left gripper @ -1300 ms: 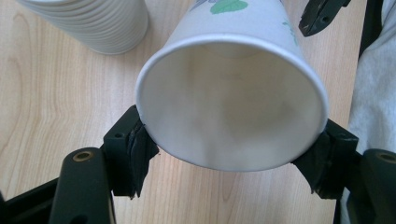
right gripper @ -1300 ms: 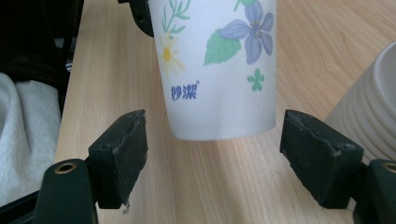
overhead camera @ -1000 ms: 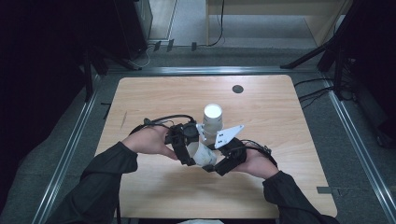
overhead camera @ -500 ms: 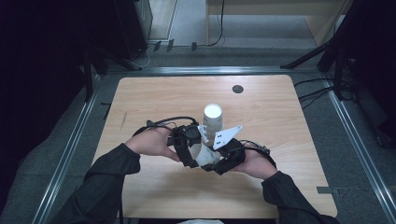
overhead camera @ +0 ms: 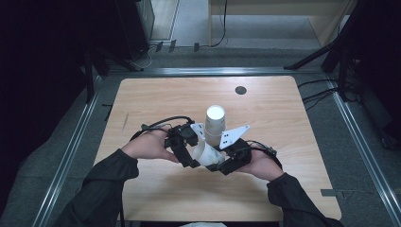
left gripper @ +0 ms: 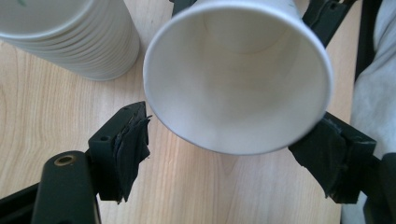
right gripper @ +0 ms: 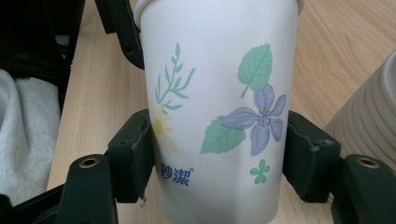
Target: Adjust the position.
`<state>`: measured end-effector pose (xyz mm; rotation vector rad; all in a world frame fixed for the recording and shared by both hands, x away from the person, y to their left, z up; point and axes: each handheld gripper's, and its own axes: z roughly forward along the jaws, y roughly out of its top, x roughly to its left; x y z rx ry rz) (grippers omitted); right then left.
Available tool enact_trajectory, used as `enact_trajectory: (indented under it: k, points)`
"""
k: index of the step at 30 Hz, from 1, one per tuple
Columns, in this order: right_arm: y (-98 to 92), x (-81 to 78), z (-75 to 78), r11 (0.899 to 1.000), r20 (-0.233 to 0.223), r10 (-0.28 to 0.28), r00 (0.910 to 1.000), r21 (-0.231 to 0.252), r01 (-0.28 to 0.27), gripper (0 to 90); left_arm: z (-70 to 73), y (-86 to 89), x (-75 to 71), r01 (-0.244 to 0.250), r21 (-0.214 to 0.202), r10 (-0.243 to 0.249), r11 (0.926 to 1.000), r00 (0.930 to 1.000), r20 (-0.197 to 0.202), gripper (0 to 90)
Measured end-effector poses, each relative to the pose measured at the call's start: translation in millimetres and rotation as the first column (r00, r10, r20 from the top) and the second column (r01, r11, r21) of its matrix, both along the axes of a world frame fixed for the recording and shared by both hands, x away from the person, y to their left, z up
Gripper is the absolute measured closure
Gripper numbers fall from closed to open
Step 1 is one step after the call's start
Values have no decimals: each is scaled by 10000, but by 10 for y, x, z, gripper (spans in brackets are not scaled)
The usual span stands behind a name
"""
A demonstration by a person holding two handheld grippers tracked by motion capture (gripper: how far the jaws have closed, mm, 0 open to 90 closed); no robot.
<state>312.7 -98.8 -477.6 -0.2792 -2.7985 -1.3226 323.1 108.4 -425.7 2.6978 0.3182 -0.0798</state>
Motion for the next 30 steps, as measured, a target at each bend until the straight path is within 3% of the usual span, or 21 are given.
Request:
enact_trajectory:
  k: [1, 6, 9, 10, 11, 16, 17, 18, 21, 25, 28, 30]
  points:
    - [-14, 4, 7, 10000, 0, -42, 10000, 5, 42, 336, -7, 69, -7, -218, -356, 217, 9991, 9998, -44, 210]
    - [-41, 8, 18, 9999, -82, -71, 9999, 81, 72, 336, -22, 200, -20, -545, -867, 548, 9947, 9985, 13, 211]
    - [-64, 14, 28, 9998, -107, -122, 9999, 166, 123, 335, -42, 294, -18, -847, -1411, 834, 9864, 9964, -154, 211]
    - [-69, 16, 28, 9998, -120, -118, 9999, 187, 120, 335, -54, 346, -17, -1021, -1709, 1003, 9800, 9948, -194, 209]
    - [-69, 16, 28, 9998, -120, -118, 9999, 187, 120, 335, -54, 346, -17, -1021, -1709, 1003, 9800, 9948, -194, 202]
    - [-87, 20, 29, 9998, -160, -137, 9998, 157, 140, 335, -100, 432, -23, -1467, -2449, 1397, 9584, 9891, -458, 194]
    - [-97, 21, 22, 9999, -169, -102, 9998, 117, 104, 335, -120, 450, -30, -1657, -2706, 1589, 9483, 9862, -471, 192]
    - [-102, 22, 17, 9999, -182, -118, 9998, 97, 120, 335, -120, 450, -30, -1657, -2706, 1589, 9483, 9862, -471, 189]
    - [-112, 32, 15, 9998, -153, -130, 9998, 133, 132, 335, -149, 473, -45, -1875, -3086, 1799, 9325, 9822, -533, 183]
    - [-125, 32, 31, 9994, -266, -160, 9995, 317, 168, 335, -186, 473, -44, -1984, -3326, 1936, 9220, 9799, -478, 179]
    - [-129, 31, 28, 9996, -324, -128, 9994, 262, 136, 336, -237, 456, -50, -2150, -3716, 2045, 9031, 9765, -679, 179]
    - [-129, 33, 29, 9996, -319, -103, 9994, 263, 112, 335, -253, 453, -47, -2163, -3772, 2063, 9005, 9762, -672, 179]
